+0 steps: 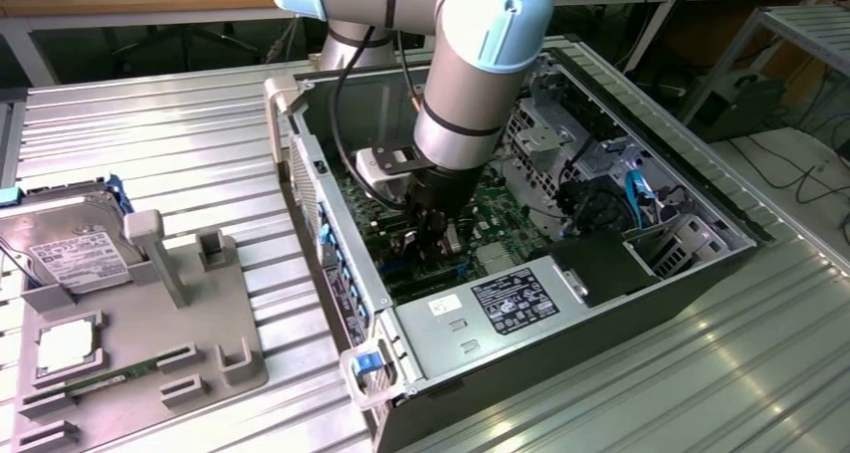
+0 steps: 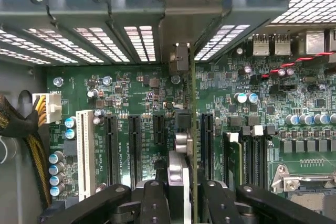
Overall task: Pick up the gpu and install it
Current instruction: 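Insert the gpu into the slot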
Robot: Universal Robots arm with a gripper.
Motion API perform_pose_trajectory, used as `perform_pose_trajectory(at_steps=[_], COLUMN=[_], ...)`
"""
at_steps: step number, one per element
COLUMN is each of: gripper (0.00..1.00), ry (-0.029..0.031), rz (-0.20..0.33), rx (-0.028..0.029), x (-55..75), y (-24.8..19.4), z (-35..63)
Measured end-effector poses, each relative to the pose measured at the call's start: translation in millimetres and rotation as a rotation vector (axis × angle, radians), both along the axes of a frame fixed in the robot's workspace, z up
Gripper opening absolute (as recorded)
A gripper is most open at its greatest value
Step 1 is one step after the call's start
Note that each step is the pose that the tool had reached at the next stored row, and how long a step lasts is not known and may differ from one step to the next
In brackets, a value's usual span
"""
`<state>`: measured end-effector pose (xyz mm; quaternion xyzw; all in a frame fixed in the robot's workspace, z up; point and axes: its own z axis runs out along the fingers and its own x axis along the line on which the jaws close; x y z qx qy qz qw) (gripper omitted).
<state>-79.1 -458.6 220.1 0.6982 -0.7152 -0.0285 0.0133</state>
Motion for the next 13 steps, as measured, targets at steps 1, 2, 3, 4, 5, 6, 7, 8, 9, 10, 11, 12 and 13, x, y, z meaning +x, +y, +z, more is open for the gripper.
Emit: perform_pose_trajectory(at_steps=[1, 2, 3, 4, 5, 6, 7, 8, 9, 10, 11, 12, 13], gripper=[0.29, 0.29, 0.29, 0.29, 0.29, 0.29, 0.29, 0.29, 0.30, 0.30, 0.36, 0.36, 0.36], ry=[0.0003, 0.0002, 0.0000, 0.0001, 0.0001, 0.0000, -0.0001, -0.0001, 0.0002, -0.0001, -0.0001, -0.0001, -0.0002], rz=[0.000, 0.000, 0.000, 0.000, 0.000, 0.000, 0.000, 0.000, 0.000, 0.000, 0.000, 0.000, 0.000], rx=[-0.0003, -0.0003, -0.0002, -0.0003, -0.0003, -0.0002, -0.0002, -0.0001, -0.0004, -0.0003, -0.0003, -0.0004, -0.0007], x=[0.0, -0.1, 0.0, 0.0, 0.0, 0.0, 0.0, 0.0, -0.1, -0.1, 0.0, 0.0, 0.1], y=[-0.1, -0.1, 0.0, -0.1, -0.1, -0.1, 0.0, 0.0, -0.1, -0.1, 0.0, 0.0, 0.1], z=[0.1, 0.1, 0.0, 0.1, 0.1, 0.1, 0.3, 0.8, 1.5, 2.3, 3.6, 5.9, 9.7])
